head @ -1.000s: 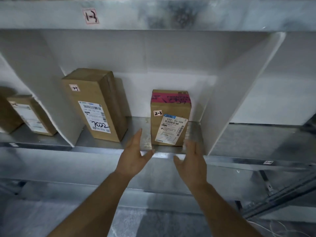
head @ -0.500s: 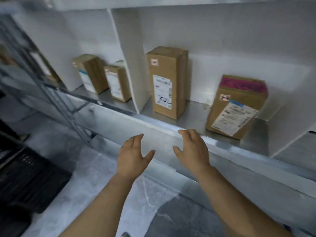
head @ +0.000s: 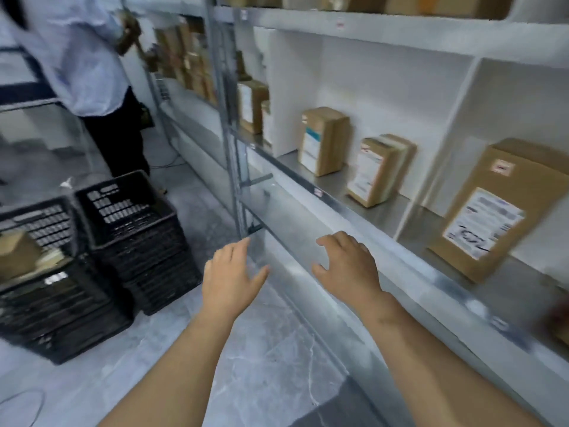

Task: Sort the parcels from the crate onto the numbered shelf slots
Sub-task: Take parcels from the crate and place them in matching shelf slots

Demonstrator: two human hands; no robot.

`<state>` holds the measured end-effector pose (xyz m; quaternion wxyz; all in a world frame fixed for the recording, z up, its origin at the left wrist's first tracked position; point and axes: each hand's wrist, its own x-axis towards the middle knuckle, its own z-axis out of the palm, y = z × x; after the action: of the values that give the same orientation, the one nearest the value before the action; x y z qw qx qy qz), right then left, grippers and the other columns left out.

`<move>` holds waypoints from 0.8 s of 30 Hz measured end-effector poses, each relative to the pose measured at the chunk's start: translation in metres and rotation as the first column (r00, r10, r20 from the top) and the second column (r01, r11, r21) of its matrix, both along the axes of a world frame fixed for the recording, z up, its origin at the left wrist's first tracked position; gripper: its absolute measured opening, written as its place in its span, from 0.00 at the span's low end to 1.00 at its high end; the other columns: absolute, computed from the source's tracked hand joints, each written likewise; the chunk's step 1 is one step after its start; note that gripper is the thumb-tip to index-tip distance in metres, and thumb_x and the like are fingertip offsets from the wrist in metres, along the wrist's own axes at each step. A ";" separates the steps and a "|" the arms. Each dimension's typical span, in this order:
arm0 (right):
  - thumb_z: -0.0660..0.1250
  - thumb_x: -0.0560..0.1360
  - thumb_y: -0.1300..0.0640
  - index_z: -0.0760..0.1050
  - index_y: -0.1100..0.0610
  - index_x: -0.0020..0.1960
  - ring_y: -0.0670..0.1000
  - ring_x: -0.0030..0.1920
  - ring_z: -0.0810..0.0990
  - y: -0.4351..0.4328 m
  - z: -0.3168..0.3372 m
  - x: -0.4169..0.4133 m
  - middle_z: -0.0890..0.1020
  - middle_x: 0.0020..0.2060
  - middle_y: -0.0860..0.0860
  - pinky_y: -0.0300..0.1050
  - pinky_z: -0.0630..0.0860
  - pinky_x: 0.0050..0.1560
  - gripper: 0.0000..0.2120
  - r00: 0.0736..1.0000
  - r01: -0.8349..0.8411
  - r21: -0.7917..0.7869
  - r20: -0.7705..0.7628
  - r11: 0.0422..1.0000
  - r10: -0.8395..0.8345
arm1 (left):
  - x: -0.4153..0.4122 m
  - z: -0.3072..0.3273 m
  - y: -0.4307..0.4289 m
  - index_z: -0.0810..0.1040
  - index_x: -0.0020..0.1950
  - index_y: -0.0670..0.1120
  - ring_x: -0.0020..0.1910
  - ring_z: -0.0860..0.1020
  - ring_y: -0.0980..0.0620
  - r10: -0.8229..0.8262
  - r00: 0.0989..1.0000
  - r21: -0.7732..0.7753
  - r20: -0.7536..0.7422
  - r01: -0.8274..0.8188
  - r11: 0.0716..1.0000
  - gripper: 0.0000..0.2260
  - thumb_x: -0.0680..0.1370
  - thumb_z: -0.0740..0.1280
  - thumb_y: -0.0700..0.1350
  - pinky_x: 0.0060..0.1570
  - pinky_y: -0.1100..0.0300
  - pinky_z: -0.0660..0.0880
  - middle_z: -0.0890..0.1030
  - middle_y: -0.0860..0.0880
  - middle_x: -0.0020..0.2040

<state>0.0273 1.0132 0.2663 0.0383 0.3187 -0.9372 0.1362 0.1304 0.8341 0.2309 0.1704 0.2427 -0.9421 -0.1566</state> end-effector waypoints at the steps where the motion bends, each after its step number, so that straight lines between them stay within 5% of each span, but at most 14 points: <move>1: 0.64 0.76 0.47 0.69 0.53 0.68 0.54 0.62 0.71 -0.023 0.002 0.001 0.73 0.61 0.52 0.47 0.66 0.61 0.22 1.000 -0.023 0.004 0.003 1.000 0.023 | 0.007 0.000 -0.018 0.63 0.74 0.48 0.66 0.69 0.46 0.036 0.999 0.005 0.002 -0.036 0.999 0.31 0.76 0.64 0.60 0.63 0.52 0.64 0.71 0.48 0.68; 14: 0.64 0.76 0.46 0.69 0.52 0.68 0.53 0.64 0.71 -0.280 -0.006 0.064 0.73 0.61 0.51 0.47 0.64 0.63 0.23 0.944 -0.329 0.024 0.012 0.944 0.329 | 0.108 -0.009 -0.225 0.60 0.75 0.50 0.68 0.68 0.48 0.338 0.936 -0.012 0.103 -0.338 0.941 0.30 0.77 0.61 0.61 0.65 0.52 0.63 0.71 0.50 0.69; 24: 0.62 0.78 0.46 0.67 0.51 0.69 0.51 0.65 0.69 -0.414 -0.005 0.111 0.72 0.63 0.49 0.46 0.63 0.64 0.21 0.818 -0.575 0.046 0.003 0.817 0.575 | 0.172 -0.009 -0.316 0.60 0.75 0.50 0.68 0.67 0.48 0.558 0.825 -0.032 0.087 -0.557 0.830 0.30 0.77 0.61 0.62 0.66 0.51 0.62 0.71 0.50 0.68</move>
<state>0.1387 0.5993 0.2609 -0.0067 0.5880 -0.8001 0.1187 0.3026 0.5177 0.2215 0.1654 0.5137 -0.8375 -0.0864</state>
